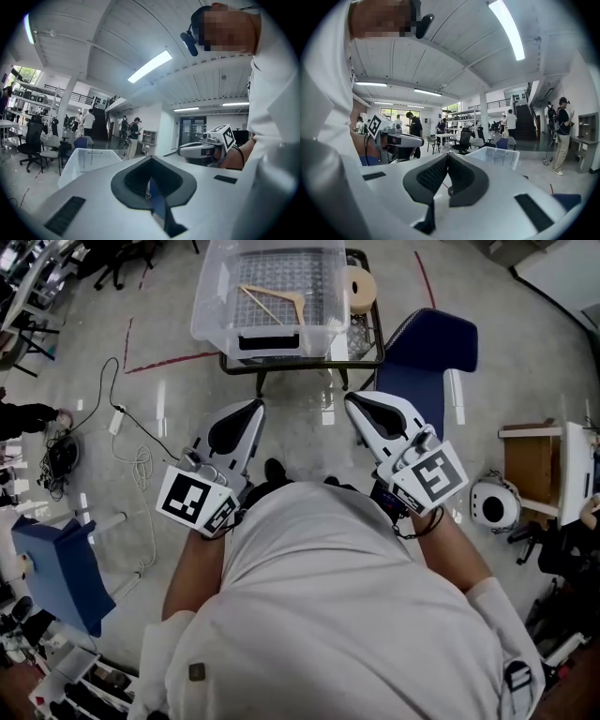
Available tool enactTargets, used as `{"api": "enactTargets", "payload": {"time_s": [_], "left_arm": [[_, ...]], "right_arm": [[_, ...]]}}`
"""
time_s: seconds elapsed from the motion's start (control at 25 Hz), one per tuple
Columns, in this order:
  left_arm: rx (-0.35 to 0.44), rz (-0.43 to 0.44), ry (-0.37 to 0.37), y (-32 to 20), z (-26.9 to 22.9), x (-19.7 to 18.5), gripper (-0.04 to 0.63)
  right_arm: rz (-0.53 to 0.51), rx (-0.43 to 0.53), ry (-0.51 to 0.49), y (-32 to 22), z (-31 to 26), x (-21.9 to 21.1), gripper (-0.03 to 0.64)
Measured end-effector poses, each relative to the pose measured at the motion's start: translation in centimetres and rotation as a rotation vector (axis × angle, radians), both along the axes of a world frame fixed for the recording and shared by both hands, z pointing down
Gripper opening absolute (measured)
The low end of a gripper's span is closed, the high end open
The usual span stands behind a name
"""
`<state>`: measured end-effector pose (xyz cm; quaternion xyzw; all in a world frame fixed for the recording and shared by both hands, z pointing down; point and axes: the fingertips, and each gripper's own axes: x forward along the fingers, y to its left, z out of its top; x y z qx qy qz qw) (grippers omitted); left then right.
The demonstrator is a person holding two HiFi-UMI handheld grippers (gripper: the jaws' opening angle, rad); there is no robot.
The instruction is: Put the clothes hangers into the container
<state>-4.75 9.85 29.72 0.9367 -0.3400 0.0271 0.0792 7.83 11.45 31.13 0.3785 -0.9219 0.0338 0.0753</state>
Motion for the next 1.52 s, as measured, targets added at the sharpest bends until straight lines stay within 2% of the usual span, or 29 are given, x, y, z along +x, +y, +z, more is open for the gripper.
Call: {"api": "enactTargets", "payload": {"time_s": [0.28,0.6,0.72,0.88,1.2,1.4,1.52], "left_arm": [[-0.004,-0.010,-0.017,3.5,0.7,4.9,0.017],[0.003,-0.004,-0.037,7.2,1.1,8.0,0.017],[0.008,-0.016,-0.039,8.5,1.1,8.4,0.017],[0.013,-0.024,-0.038,10.2,1.2,9.0,0.017],[0.021,-0.036,-0.027,11.3,1.1,9.6,0.016],[0.021,-0.045,-0.023,12.0,1.0,9.3,0.017],[0.023,-0.052,-0.022,12.2,1.0,9.2,0.017]], "right_arm": [[-0.032,0.007,0.004,3.7,0.5,4.1,0.020],[-0.048,0.025,0.007,7.9,1.3,6.3,0.020],[-0.045,0.023,0.009,9.4,1.6,6.8,0.020],[-0.011,-0.035,-0.003,11.4,2.2,7.5,0.020],[-0.016,-0.042,-0.016,12.6,2.5,7.8,0.020],[-0.050,0.038,-0.005,13.0,1.8,7.8,0.020],[-0.056,0.044,-0.008,13.1,1.9,7.7,0.020]]}}
